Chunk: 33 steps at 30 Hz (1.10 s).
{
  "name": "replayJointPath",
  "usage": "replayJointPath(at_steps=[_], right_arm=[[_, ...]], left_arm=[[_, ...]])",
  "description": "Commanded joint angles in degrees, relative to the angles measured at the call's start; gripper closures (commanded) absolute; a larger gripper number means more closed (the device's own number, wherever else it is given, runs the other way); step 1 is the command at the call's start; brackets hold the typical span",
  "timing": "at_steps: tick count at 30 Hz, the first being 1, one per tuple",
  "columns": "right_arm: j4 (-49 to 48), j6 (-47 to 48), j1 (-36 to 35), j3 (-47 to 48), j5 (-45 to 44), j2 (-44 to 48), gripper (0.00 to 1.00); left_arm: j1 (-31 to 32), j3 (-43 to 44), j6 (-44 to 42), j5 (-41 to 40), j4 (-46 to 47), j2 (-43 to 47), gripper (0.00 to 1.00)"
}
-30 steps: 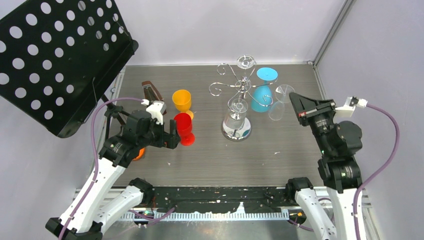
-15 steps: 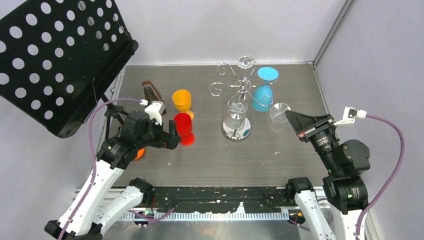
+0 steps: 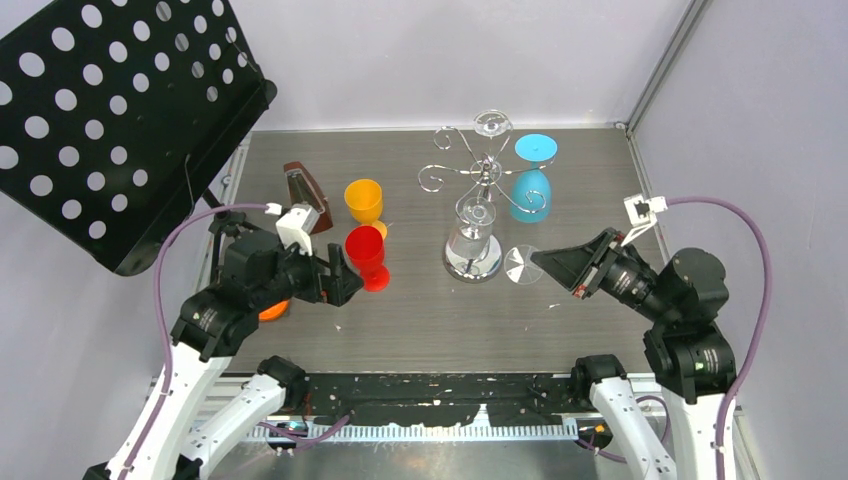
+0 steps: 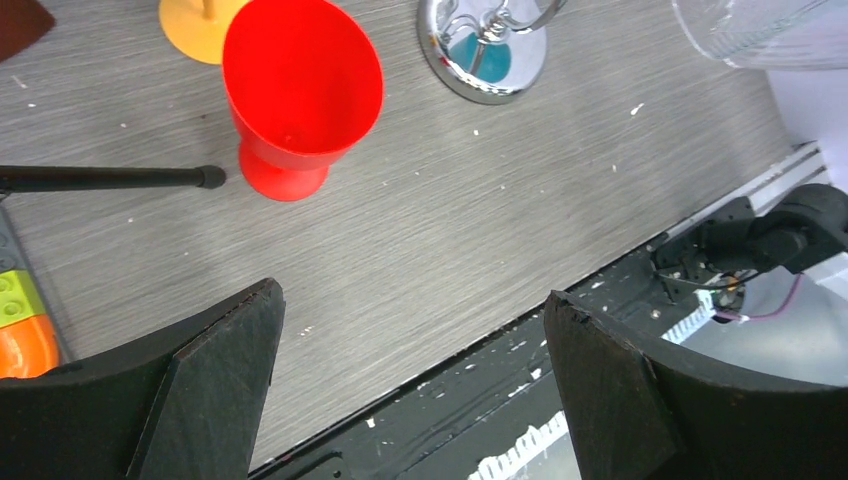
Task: Take the wine glass off the wine glass rack
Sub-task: Place the wine glass at the center of the board.
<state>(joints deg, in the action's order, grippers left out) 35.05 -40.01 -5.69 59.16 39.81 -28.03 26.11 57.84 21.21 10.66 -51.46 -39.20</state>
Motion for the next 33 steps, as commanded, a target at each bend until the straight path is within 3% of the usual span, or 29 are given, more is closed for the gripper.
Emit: replayJointPath(at_steps=[1,5,12,17,33], right_arm=[[-1.2,5.92,-1.84,0.92,7.97,-2.59,0.94],[-0.88,7.35,-5.13,0.24,7.8,-4.1,0.94],[-4.15,7.02,-22.55,-1.28,-1.77,-6.71,0.94],[-7.43,8.73,-29.8,-0.7,-5.49,-8.93,0.94],[-17.66,21.17,-51.36,-1.82,-13.24,-12.68,0.94]], left_arm=[[-0.35,2.64,2.86,4.48,0.53,0.45,0.01],[-0.36,3.48,5.6,7.56,0.83,0.48,0.01],[-0.36,2.78,10.77,13.68,3.32,0.92,0.01],[-0.36,0.6,14.76,19.08,5.8,1.62,0.01],[-0.88,-11.77,34.2,33.79,22.45,6.89,0.01]])
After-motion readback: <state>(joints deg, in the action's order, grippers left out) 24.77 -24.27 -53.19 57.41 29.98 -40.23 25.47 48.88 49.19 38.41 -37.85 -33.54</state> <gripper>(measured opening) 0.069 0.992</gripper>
